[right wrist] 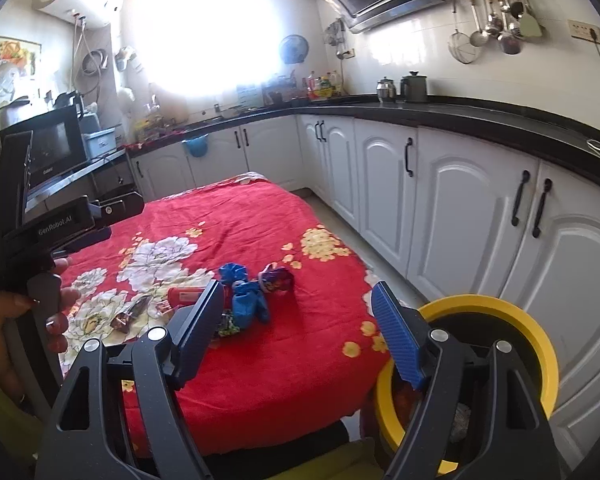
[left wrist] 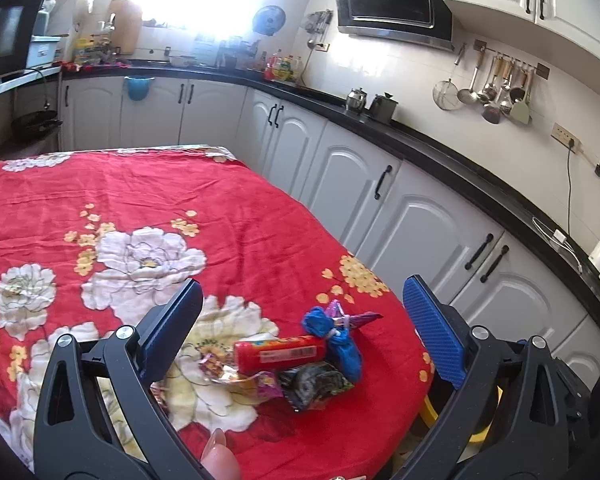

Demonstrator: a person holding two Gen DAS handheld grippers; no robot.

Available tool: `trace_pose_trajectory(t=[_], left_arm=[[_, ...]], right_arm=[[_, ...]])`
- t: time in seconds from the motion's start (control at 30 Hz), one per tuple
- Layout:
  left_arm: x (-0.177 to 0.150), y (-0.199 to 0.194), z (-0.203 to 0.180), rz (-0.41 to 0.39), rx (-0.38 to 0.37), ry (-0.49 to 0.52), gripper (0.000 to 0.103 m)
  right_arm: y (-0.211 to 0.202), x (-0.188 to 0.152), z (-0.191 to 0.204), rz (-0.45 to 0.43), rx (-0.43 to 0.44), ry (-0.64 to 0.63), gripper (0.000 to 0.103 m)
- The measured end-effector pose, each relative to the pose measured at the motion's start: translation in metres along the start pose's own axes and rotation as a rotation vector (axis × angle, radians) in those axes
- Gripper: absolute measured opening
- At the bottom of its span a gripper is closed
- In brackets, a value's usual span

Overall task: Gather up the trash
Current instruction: 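Move both open tools back to the remaining wrappers on the table, then grasp the brown chocolate bar with the left tool while the right tool grasps the blue plastic bag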

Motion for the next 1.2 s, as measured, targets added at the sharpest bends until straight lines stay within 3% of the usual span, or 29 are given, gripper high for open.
trace_pose_trajectory(t=[0.3, 0.6, 0.77, 1.03, 1.2], left_arm=[[-0.004, 0.003, 0.031, 0.023, 0.073, -0.002, 0.092], [-0.022, 0.019, 0.080, 0.113, 0.153, -0.058, 0.092], [-0.037, 0.032, 0.104, 0.178, 0.185, -0.096, 0.092], [-0.061, 0.051, 0.110, 0.273, 0.180, -0.084, 0.083], [-0.073, 0.058, 0.114, 0.321, 0.205, -0.074, 0.079]], right_arm=[[0.026, 0.003, 0.020, 0.025, 0.032, -0.029, 0.073], [0.070, -0.006, 0.033, 0.110, 0.065, -0.047, 0.072], [0.104, -0.016, 0.035, 0.199, 0.093, -0.046, 0.059], [0.150, -0.033, 0.041, 0.327, 0.135, -0.013, 0.044], [0.156, -0.039, 0.045, 0.354, 0.165, 0.003, 0.021]])
Point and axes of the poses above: each gripper's, at about its wrist camera, not at the fingertips, and y roughly the way its jaws point, z to its left, x to its top, the point moved 8 cm from there along y, roughly the way its jaws point, and after that the axes turned 3 degrees about z, right-handed, at the moved point
